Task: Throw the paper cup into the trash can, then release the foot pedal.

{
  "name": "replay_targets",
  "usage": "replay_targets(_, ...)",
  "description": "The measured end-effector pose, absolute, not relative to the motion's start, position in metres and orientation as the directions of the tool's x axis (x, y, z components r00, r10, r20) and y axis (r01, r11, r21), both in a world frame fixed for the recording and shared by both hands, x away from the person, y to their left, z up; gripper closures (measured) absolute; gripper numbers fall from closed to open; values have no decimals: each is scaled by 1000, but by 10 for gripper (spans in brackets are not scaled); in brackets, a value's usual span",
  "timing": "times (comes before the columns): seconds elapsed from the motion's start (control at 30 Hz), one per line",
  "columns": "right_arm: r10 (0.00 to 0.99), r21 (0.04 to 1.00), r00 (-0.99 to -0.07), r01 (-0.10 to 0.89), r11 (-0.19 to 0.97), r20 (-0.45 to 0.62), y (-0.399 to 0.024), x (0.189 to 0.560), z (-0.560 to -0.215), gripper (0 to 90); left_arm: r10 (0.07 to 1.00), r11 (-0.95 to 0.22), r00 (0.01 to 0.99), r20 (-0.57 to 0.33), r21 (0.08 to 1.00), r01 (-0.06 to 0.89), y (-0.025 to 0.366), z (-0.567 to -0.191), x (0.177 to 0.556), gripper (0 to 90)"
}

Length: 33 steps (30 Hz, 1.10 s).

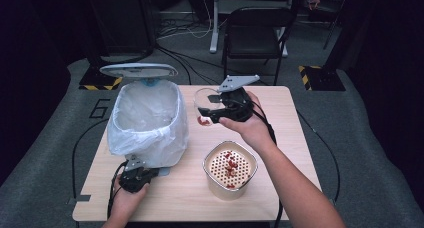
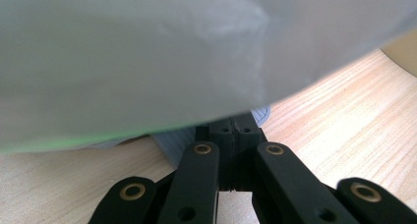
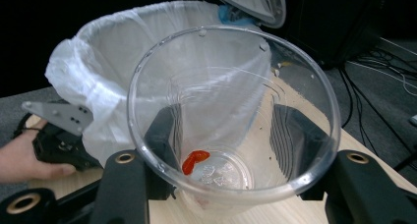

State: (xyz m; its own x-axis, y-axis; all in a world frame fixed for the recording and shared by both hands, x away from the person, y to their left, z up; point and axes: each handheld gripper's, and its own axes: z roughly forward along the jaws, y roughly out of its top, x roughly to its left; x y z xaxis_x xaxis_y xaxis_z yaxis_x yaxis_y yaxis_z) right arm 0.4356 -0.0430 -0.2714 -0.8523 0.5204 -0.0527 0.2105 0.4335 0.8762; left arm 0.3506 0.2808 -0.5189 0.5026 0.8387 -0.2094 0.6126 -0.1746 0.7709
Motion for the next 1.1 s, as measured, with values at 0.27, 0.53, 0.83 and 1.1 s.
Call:
replay_targets(0.27, 487, 890, -873, 206, 408, -21, -14, 444, -261, 461, 828, -200, 525, -197, 770, 605, 283, -519, 352, 900)
replay_targets(0.53, 450, 897, -892, 175, 406, -30, 13, 450, -250, 459, 835, -184, 510, -207, 769, 613, 281, -519, 350, 900)
replay_targets(0.83, 445, 897, -895, 177, 406, -25, 41, 461, -258, 452, 834, -185, 512, -204, 770, 610, 280, -519, 350, 900)
replay_targets(1.1, 410, 889, -911, 156, 431, -39, 68, 463, -266, 443, 835, -158, 502, -225, 775, 612, 279, -520, 350, 900)
